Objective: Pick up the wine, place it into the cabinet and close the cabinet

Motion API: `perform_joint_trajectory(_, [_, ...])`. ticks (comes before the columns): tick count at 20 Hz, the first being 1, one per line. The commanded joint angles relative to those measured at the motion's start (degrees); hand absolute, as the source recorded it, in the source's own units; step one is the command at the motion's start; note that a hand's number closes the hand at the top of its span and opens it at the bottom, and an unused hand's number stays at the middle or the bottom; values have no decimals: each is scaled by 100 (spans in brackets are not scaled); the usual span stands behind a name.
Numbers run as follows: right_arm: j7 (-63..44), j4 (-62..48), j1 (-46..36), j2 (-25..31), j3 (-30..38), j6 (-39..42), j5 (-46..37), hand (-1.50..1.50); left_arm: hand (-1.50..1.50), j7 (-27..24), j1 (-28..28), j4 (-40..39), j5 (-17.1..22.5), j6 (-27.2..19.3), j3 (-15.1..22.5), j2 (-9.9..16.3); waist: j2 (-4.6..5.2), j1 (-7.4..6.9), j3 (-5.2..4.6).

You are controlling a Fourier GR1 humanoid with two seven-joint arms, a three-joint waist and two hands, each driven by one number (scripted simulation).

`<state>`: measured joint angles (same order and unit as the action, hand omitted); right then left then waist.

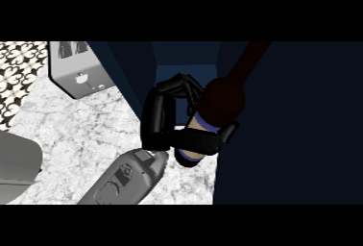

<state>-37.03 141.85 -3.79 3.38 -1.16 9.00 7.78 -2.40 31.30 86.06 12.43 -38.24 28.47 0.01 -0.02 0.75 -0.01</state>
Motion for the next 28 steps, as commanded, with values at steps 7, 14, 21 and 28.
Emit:
perform_joint_trajectory(7, [-455, 833, 28, 67, 215, -139, 562, -150, 150, -1157, -238, -824, 663, 334, -175, -1, 3, 5, -1])
perform_joint_trajectory(14, [-311, 526, -15, -89, -134, -146, 234, -150, 150, -1264, 116, -1573, 346, 48, -93, -1, 3, -8, 0])
perform_joint_trajectory(21, [336, 416, 387, -148, -21, 211, 343, -150, 150, -1603, 134, -1864, 497, -164, -67, 0, 2, 7, 4])
perform_joint_trajectory(28, [-161, 640, 163, -155, -49, -114, 202, -150, 150, -1795, 286, -2118, 574, 172, -701, 0, -6, -29, 0])
